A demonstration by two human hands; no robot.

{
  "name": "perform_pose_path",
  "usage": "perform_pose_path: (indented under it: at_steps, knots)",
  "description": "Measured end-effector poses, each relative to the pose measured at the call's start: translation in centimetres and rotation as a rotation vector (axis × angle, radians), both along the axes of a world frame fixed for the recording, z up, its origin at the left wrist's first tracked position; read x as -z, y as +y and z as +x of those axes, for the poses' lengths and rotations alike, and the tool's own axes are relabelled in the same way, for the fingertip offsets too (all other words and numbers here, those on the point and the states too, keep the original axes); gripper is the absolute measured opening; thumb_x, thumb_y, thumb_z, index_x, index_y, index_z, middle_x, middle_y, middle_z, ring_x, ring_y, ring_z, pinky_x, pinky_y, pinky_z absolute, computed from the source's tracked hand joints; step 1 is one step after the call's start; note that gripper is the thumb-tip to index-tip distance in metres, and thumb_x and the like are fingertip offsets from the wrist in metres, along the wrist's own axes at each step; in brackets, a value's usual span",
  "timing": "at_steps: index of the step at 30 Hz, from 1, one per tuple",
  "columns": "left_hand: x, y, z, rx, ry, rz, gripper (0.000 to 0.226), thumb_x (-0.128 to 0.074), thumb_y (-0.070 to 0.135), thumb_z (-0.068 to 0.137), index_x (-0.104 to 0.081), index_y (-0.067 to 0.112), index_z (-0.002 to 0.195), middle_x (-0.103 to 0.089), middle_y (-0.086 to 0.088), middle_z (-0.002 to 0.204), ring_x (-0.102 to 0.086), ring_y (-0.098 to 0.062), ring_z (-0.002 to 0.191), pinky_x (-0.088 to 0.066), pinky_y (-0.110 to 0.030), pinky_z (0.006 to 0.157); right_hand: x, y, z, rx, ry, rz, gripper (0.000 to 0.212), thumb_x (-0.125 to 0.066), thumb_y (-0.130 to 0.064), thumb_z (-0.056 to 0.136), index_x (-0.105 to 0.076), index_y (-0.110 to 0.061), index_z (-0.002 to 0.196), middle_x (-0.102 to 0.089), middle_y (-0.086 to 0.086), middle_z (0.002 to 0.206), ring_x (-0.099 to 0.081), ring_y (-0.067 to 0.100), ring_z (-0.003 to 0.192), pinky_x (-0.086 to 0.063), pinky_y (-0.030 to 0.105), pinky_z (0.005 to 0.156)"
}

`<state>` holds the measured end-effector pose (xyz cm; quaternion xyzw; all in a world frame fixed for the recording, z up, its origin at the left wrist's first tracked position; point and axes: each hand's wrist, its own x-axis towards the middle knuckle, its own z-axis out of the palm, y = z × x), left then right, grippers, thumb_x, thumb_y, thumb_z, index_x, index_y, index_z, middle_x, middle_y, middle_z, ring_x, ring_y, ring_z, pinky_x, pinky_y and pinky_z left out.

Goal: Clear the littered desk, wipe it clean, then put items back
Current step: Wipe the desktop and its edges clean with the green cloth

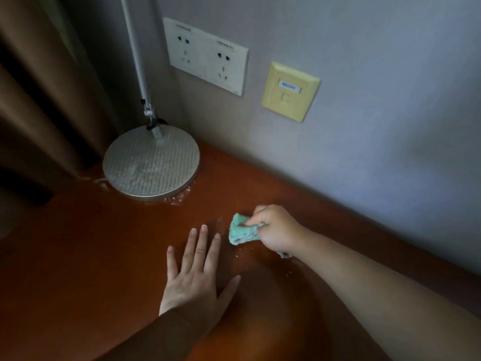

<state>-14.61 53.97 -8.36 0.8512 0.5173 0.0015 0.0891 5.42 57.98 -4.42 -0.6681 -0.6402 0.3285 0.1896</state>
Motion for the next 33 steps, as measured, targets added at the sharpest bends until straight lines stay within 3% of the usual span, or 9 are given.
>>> perform_pose_path:
  at_steps: [3, 6, 10, 13, 18, 20, 23, 28, 33]
  knots:
    - [-0.3, -0.2, 0.1, -0.002, 0.021, -0.027, 0.083, -0.01, 0.07, 0.087, -0.023, 0.014, 0.147, -0.015, -0.007, 0.155, 0.011, -0.016, 0.145, 0.008, -0.046, 0.111, -2.1, -4.9, 1.7, 0.641, 0.448, 0.132, 0.045, -0.05, 0.017, 0.069, -0.071, -0.007, 0.101, -0.057, -0.01, 0.07, -0.056, 0.013, 0.072, -0.039, 0.009, 0.058]
    - [-1.5, -0.5, 0.7, -0.028, 0.037, -0.072, 0.089, 0.011, 0.076, 0.071, 0.02, 0.023, 0.142, 0.03, 0.002, 0.148, 0.035, -0.014, 0.135, 0.022, -0.045, 0.109, -3.4, -12.3, 3.7, 1.219, 0.865, 0.262, 0.05, -0.046, 0.019, 0.071, -0.066, -0.008, 0.108, -0.067, 0.0, 0.075, -0.06, 0.017, 0.064, -0.046, 0.017, 0.052]
    - [-2.5, -1.0, 1.0, -0.035, 0.077, -0.029, 0.088, 0.012, 0.071, 0.077, 0.012, 0.02, 0.148, 0.031, 0.0, 0.148, 0.037, -0.013, 0.133, 0.017, -0.047, 0.112, -3.9, -23.7, 5.4, 1.551, 0.721, 0.158, 0.044, -0.053, 0.007, 0.081, -0.062, -0.011, 0.12, -0.066, 0.004, 0.091, -0.062, 0.021, 0.075, -0.046, 0.027, 0.058]
    - [-2.2, -2.3, 1.1, 0.208, 0.001, 0.11, 0.081, 0.002, 0.063, 0.092, -0.029, 0.01, 0.145, -0.019, -0.014, 0.154, 0.02, -0.013, 0.143, 0.008, -0.046, 0.115, -4.8, -30.7, 6.4, 1.672, 0.555, 0.074, 0.034, -0.055, -0.002, 0.085, -0.063, -0.01, 0.116, -0.064, 0.007, 0.089, -0.06, 0.021, 0.073, -0.045, 0.028, 0.059]
    - [-2.0, -12.8, 7.7, 0.385, -0.159, 0.048, 0.071, -0.006, 0.059, 0.094, -0.033, 0.011, 0.138, -0.03, -0.013, 0.149, 0.001, -0.02, 0.146, -0.02, -0.055, 0.103, -2.8, -37.1, 6.6, 1.609, -0.073, -0.033, 0.048, -0.043, -0.028, 0.078, -0.058, -0.006, 0.117, -0.058, 0.019, 0.094, -0.054, 0.033, 0.083, -0.044, 0.038, 0.078]
    - [-1.2, -16.4, 9.7, 0.439, -0.168, 0.045, 0.071, -0.006, 0.06, 0.094, -0.034, 0.012, 0.138, -0.024, -0.01, 0.152, 0.001, -0.019, 0.146, -0.022, -0.052, 0.105, -1.5, -37.3, 6.4, 1.575, -0.146, -0.048, 0.059, -0.037, -0.03, 0.075, -0.052, 0.001, 0.123, -0.052, 0.024, 0.1, -0.052, 0.038, 0.091, -0.041, 0.039, 0.079]
    - [-0.5, -17.1, 10.3, 0.371, -0.1, 0.052, 0.072, -0.007, 0.06, 0.094, -0.035, 0.01, 0.137, -0.032, -0.015, 0.149, -0.017, -0.028, 0.142, -0.035, -0.058, 0.099, -0.8, -35.5, 7.5, 1.542, -0.226, -0.146, 0.039, -0.044, -0.016, 0.092, -0.047, 0.006, 0.125, -0.046, 0.023, 0.117, -0.053, 0.036, 0.095, -0.039, 0.033, 0.077]
    - [0.0, -16.6, 10.7, 0.352, -0.008, 0.054, 0.075, -0.009, 0.064, 0.092, -0.033, 0.01, 0.139, -0.033, -0.015, 0.149, -0.009, -0.027, 0.144, -0.026, -0.056, 0.103, -0.2, -30.4, 9.8, 1.4, -0.128, -0.139, 0.037, -0.043, -0.01, 0.091, -0.041, 0.0, 0.126, -0.042, 0.018, 0.125, -0.049, 0.033, 0.103, -0.034, 0.031, 0.074]
    - [0.6, -16.3, 10.6, 0.354, 0.022, 0.092, 0.076, -0.013, 0.066, 0.091, -0.031, 0.014, 0.142, -0.03, -0.011, 0.151, 0.009, -0.019, 0.146, 0.002, -0.047, 0.112, 0.3, -22.8, 9.5, 1.127, -0.369, -0.206, 0.051, -0.038, -0.022, 0.098, -0.027, -0.006, 0.145, -0.032, 0.012, 0.141, -0.057, 0.027, 0.104, -0.044, 0.03, 0.083]
